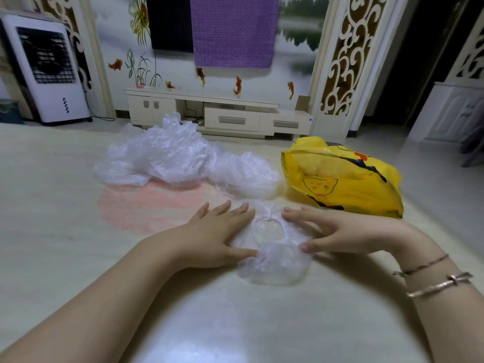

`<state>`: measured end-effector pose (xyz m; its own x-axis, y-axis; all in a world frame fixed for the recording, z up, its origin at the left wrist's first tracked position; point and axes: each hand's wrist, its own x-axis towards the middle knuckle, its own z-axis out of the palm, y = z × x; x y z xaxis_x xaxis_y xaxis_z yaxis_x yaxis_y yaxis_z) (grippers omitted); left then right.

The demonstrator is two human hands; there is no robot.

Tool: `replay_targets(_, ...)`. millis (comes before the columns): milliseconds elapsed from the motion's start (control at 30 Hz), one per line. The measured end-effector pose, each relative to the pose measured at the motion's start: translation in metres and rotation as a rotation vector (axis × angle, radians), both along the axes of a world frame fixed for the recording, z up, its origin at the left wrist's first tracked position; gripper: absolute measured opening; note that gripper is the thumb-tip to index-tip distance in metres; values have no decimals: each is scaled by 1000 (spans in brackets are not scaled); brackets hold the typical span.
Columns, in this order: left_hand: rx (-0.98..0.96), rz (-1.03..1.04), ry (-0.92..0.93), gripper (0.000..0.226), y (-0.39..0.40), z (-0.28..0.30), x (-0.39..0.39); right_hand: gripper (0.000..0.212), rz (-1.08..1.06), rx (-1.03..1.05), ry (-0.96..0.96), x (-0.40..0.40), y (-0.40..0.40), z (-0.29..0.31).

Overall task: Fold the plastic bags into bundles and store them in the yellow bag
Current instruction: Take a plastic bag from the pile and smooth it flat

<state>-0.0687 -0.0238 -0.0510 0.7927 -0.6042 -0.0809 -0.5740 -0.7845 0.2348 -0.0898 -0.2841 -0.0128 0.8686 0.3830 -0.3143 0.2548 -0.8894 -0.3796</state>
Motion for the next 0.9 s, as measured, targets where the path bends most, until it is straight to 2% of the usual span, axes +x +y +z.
replay_targets(67, -103, 16, 22, 77, 3, 4, 1, 51, -95, 186, -76, 3, 2, 1)
replay_targets(133, -344, 69, 14, 61, 3, 8, 3, 40, -292, 372, -220, 7, 11, -2)
replay_targets(167, -501, 97, 9, 48, 2, 8, 5, 40, -395, 371, -283, 8, 16, -4)
replay_targets(200, -626, 126, 1, 36, 1, 8, 7, 44, -458, 283, -326, 9, 22, -7)
replay_targets(267, -733, 182, -21, 25, -2, 6, 13, 50, -461, 56, -339, 10, 29, -16)
replay_targets(333, -761, 226, 9, 28, -5, 1, 19, 44, -454, 39, -342, 9, 35, -20)
replay_targets(433, -761, 249, 27, 42, -9, 0, 22, 22, -379, 267, -379, 7, 40, -16)
replay_targets(500, -787, 224, 12, 63, -12, 5, 18, 8, -280, 411, -398, 4, 44, -12)
replay_targets(567, -822, 209, 40, 80, -15, 14, 13, 14, -157, 495, -398, 1, 50, -8)
replay_targets(667, -766, 254, 127, 74, -15, 25, 12, 23, -65, 638, -414, -1, 59, -6)
replay_targets(733, -725, 266, 176, 61, -12, 24, 14, 29, -94, 731, -412, 1, 61, -6)
replay_targets(767, -755, 256, 180, 46, -11, 23, 14, 36, -131, 753, -408, 1, 61, -6)
replay_targets(833, -873, 275, 198, 17, -9, 23, 13, 52, -247, 728, -409, 2, 60, -6)
replay_targets(900, -988, 352, 215, 9, -6, 25, 14, 60, -397, 628, -352, 2, 59, -5)
